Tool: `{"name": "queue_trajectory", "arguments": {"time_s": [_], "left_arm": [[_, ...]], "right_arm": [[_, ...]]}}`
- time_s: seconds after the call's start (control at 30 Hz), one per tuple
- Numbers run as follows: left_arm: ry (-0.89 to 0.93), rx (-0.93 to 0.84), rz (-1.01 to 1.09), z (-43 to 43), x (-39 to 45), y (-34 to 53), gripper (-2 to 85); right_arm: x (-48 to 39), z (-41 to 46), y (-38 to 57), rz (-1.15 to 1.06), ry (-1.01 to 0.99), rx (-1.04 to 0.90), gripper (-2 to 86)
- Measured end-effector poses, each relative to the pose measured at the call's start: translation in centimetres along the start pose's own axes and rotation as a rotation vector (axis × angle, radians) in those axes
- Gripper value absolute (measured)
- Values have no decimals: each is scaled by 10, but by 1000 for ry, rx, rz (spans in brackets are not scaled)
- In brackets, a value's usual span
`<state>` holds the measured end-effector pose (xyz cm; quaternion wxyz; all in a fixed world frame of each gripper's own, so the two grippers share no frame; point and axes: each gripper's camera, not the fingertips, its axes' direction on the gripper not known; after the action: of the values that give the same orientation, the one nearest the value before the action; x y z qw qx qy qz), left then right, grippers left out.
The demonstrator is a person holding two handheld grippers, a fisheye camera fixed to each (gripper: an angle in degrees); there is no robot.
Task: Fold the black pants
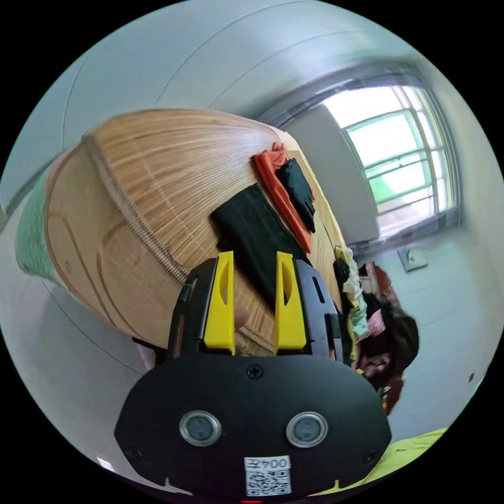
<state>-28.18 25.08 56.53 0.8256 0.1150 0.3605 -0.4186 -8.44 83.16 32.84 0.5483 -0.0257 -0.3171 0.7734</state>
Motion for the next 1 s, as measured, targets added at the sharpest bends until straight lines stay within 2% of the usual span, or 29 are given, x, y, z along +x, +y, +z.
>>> {"name": "queue_trajectory", "arguments": {"time_s": [0.07, 0.13, 0.2, 0.37, 0.43, 0.5, 0.6, 0.73, 0.83, 1.0], "left_arm": [[-82, -7, 163, 7, 37, -14, 121], [-230, -49, 386, 25, 86, -36, 124], [-304, -95, 533, 43, 115, -52, 125], [-452, -226, 938, 97, 186, -81, 124], [-485, -330, 1104, 129, 213, -90, 131], [-513, -408, 1181, 154, 228, -97, 138], [-542, -523, 1237, 189, 243, -110, 144], [-452, -644, 1215, 212, 256, -132, 140], [-353, -734, 1176, 219, 259, -144, 124], [-300, -751, 1138, 223, 265, -151, 102]], "right_arm": [[-48, 22, -21, -247, 105, -51, 122], [-82, 43, -40, -418, 211, -84, 132], [-104, 67, -63, -530, 250, -137, 137], [-156, 153, -104, -959, 431, -441, 162], [-163, 180, -113, -1046, 501, -550, 175], [-166, 203, -125, -1088, 550, -630, 182], [-162, 235, -142, -1096, 593, -766, 196], [-151, 266, -153, -1030, 506, -942, 203], [-156, 277, -153, -1034, 466, -995, 206], [-165, 291, -143, -1078, 476, -1092, 204]]}}
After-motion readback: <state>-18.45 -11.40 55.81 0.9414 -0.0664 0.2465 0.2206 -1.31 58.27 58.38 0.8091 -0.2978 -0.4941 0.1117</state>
